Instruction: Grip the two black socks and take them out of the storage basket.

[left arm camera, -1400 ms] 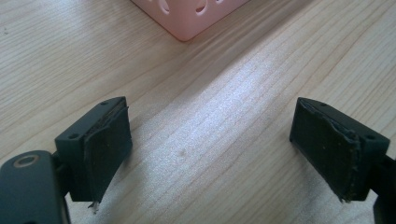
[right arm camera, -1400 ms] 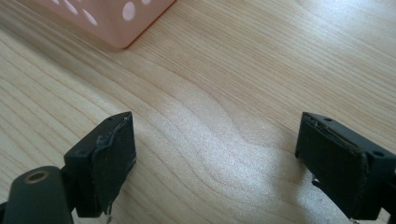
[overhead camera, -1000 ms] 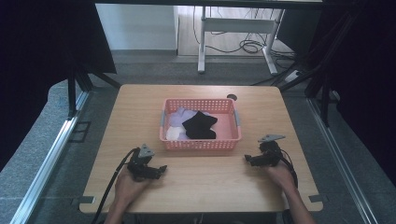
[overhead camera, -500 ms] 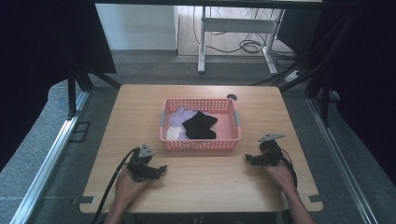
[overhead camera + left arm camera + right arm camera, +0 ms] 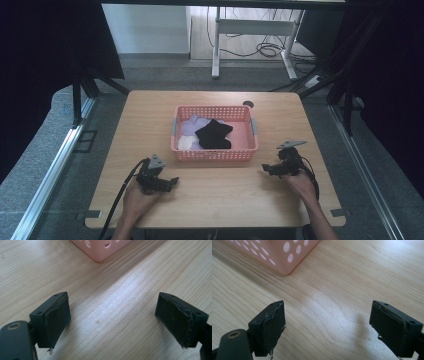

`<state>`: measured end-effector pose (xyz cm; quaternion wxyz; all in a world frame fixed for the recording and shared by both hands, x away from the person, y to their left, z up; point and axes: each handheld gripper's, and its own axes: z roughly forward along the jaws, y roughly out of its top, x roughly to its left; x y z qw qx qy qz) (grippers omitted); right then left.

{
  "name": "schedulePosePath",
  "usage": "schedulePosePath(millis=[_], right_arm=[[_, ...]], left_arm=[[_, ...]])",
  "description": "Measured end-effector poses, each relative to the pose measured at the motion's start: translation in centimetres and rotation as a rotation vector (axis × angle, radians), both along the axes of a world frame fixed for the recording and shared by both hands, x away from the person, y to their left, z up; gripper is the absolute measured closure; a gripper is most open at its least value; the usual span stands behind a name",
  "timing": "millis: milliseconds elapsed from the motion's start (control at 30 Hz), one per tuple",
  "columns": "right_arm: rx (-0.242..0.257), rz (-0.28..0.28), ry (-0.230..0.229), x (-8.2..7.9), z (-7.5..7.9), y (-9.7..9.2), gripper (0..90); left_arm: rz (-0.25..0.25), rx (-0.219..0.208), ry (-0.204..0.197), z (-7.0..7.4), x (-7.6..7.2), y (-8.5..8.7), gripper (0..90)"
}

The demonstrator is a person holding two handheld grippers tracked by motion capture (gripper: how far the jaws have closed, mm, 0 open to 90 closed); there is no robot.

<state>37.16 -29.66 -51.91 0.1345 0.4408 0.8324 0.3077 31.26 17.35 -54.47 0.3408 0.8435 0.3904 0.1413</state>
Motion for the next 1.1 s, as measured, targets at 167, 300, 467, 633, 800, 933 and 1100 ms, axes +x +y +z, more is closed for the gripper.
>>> schedulePosePath(millis=[167, 300, 467, 633, 800, 933, 1100], right_arm=[[0.016, 0.012, -0.005, 0.1, 0.8, 0.2, 11.8], [0.013, 0.026, -0.012, 0.2, 1.4, 0.4, 11.0], [0.013, 0.037, -0.027, 0.3, 2.1, 0.5, 9.6], [0.012, 0.048, -0.033, 0.3, 2.7, 0.5, 8.8], [0.023, 0.060, -0.032, 0.5, 3.9, 0.4, 7.7], [0.033, 0.058, -0.058, 0.7, 5.1, 0.5, 7.0], [0.044, 0.068, -0.079, 0.9, 6.2, 1.0, 4.1]], left_arm=[[0.000, 0.000, 0.000, 0.0, 0.0, 0.0, 12.5], [0.001, -0.001, 0.000, 0.0, 0.0, 0.0, 12.5], [-0.001, 0.002, 0.000, 0.0, 0.0, 0.0, 12.5], [0.000, 0.001, 0.000, 0.0, 0.0, 0.0, 12.5], [0.000, 0.000, 0.000, 0.0, 0.0, 0.0, 12.5], [-0.001, 0.002, 0.001, 0.0, 0.0, 0.0, 12.5], [-0.001, 0.001, 0.001, 0.0, 0.0, 0.0, 12.5]])
